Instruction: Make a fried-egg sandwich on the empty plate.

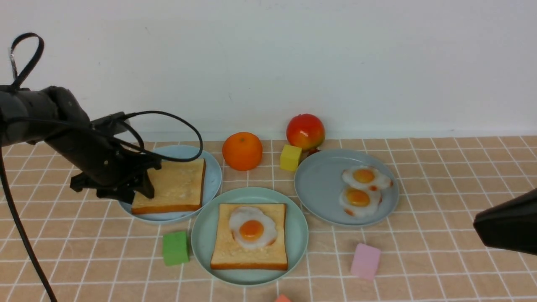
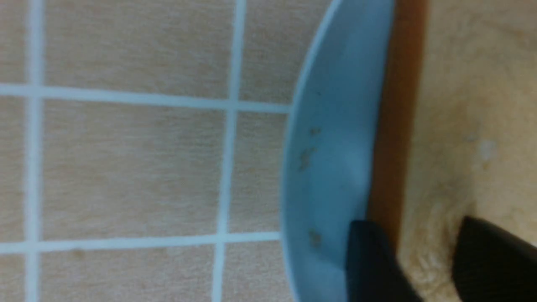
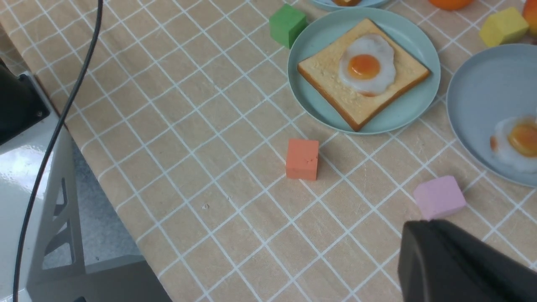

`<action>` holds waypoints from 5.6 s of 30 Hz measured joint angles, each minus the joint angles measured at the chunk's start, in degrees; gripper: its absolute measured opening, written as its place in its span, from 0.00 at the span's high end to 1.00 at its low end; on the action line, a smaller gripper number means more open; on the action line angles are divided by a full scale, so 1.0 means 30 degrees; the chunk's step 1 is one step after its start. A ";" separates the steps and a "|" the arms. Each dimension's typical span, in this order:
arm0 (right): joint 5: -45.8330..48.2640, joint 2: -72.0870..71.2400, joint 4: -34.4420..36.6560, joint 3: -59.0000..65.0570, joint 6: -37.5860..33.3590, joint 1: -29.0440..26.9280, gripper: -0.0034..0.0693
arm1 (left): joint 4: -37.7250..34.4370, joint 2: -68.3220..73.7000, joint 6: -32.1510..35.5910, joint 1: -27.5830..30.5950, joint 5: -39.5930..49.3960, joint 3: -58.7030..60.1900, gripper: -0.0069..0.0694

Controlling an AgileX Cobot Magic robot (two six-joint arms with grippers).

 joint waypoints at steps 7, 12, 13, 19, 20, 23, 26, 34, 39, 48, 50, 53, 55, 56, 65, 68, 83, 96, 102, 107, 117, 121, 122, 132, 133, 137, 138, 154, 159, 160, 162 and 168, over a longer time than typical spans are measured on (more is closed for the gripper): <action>0.0000 0.0000 0.0187 0.0000 0.0000 0.0000 0.97 | -0.0040 -0.0405 0.0394 0.0037 0.0488 -0.0089 0.89; 0.0000 0.0000 0.0319 0.0008 0.0000 0.0000 0.96 | 0.0020 -0.2824 0.0524 0.0037 0.1097 -0.0007 0.90; 0.0000 0.0000 0.0334 0.0008 0.0000 0.0000 0.96 | 0.0032 -0.3582 0.0536 0.0037 0.1171 -0.0007 0.90; -0.0375 0.0000 0.0399 0.0008 0.0000 0.0000 0.96 | -0.2613 -0.7755 0.0737 -0.0441 0.2720 0.0994 0.90; -0.0458 0.0000 0.0399 0.0008 0.0000 0.0000 0.96 | -0.3347 -0.8139 0.0972 -0.0820 0.2695 0.1623 0.90; -0.0658 0.0000 0.0420 0.0008 0.0000 0.0000 0.96 | -0.5453 -0.8682 0.1874 -0.2596 0.1927 0.4063 0.90; -0.0724 0.0000 0.0457 0.0008 0.0000 0.0000 0.96 | -0.6797 -0.8429 0.2349 -0.4198 0.0282 0.6370 0.90; -0.0025 0.0000 0.0457 0.0008 0.0000 0.0000 0.95 | -0.8522 -0.6231 0.2430 -0.5733 -0.3405 0.7950 0.90; 0.0745 0.0000 0.0457 0.0008 0.0000 0.0000 0.95 | -0.8925 -0.5007 0.1363 -0.5764 -0.3891 0.7986 0.85; -0.0022 0.0000 0.0120 0.0030 0.0000 0.0000 0.93 | -0.7333 -0.6024 0.0873 -0.5764 -0.2958 0.7986 0.54; -0.0414 0.0000 -0.0080 0.0045 0.0475 0.0000 0.92 | -0.6349 -0.7067 0.0873 -0.5764 -0.2282 0.7986 0.45; -0.0693 -0.0115 -0.0478 0.0135 0.1414 0.0000 0.92 | -0.5362 -0.8116 0.0694 -0.5764 -0.1601 0.7986 0.40; -0.1096 -0.0395 -0.1039 0.0409 0.2574 0.0000 0.92 | -0.4544 -0.9295 0.0405 -0.5764 -0.0997 0.7986 0.38; -0.1749 -0.0872 -0.1617 0.0888 0.3815 0.0000 0.91 | -0.4009 -1.0160 0.0201 -0.5764 -0.0491 0.7986 0.38; -0.7596 -0.7648 -0.3628 0.6953 0.7133 0.0000 0.91 | -0.2739 -1.6285 -0.0198 -0.5764 0.2954 0.7986 0.49; -0.9676 -1.0867 -0.3915 0.9742 0.7261 0.0000 0.90 | -0.2281 -1.8905 -0.0350 -0.5764 0.4866 0.8377 0.61; -1.2513 -1.7007 -0.3420 1.4704 0.7368 0.0000 0.88 | -0.2149 -3.2432 -0.4210 -0.5764 0.8818 1.4373 0.93; -1.2573 -1.7007 -0.3420 1.4749 0.7368 0.0000 0.87 | -0.0977 -3.4169 -0.4247 -0.5764 0.7762 1.4373 0.93; -1.2573 -1.7007 -0.3420 1.4770 0.7368 0.0000 0.85 | -0.0875 -3.4169 -0.4265 -0.5764 0.7749 1.4373 0.93; -1.2573 -1.7007 -0.3420 1.4770 0.7368 0.0000 0.85 | 0.0796 -3.5526 -0.4202 -0.5449 0.5681 1.5188 0.93; -1.2573 -1.7007 -0.3420 1.4770 0.7368 0.0000 0.84 | 0.8724 -4.0026 -0.7786 -0.2459 -0.5585 2.3970 0.93; -1.2573 -1.7007 -0.3420 1.4770 0.7368 0.0000 0.83 | 0.9620 -4.0093 -0.8668 -0.2440 -0.6474 2.7870 0.93; -1.2573 -1.7007 -0.3420 1.4770 0.7368 0.0000 0.83 | 0.9591 -4.0093 -0.8668 -0.2440 -0.6189 2.8032 0.93; -1.2573 -1.7007 -0.3420 1.4770 0.7368 0.0000 0.82 | 0.9701 -4.0110 -0.6472 -0.2440 -0.5751 2.8141 0.93; -1.2573 -1.7007 -0.3420 1.4770 0.7368 0.0000 0.82 | 0.9701 -4.0110 -0.6433 -0.2440 -0.5751 2.8141 0.93; -1.2573 -1.7007 -0.3420 1.4770 0.7368 0.0000 0.81 | 0.9717 -4.0110 -0.6406 -0.2440 -0.5751 2.8141 0.93; -1.2573 -1.7007 -0.3420 1.4770 0.7368 0.0000 0.81 | 0.9717 -4.0110 -0.6392 -0.2440 -0.5751 2.8141 0.93; -1.2573 -1.7007 -0.3420 1.4770 0.7368 0.0000 0.78 | 0.9717 -4.0110 -0.6369 -0.2440 -0.5751 2.8141 0.92; -1.2573 -1.7007 -0.3449 1.4770 0.7368 -0.0017 0.77 | 0.9717 -4.0110 -0.6345 -0.2440 -0.5751 2.8141 0.92; -1.2573 -1.7007 -0.3502 1.4770 0.7368 -0.0098 0.77 | 0.9717 -4.0110 -0.6345 -0.2440 -0.5751 2.8141 0.92; -1.2465 -1.7007 -0.3943 1.4770 0.7368 -0.0727 0.77 | 0.9717 -4.0110 -0.6345 -0.2440 -0.5751 2.8141 0.91; -1.1080 -1.7007 -0.5406 1.5001 0.7368 -0.4389 0.76 | 0.9717 -4.0110 -0.6345 -0.2440 -0.5751 2.8141 0.91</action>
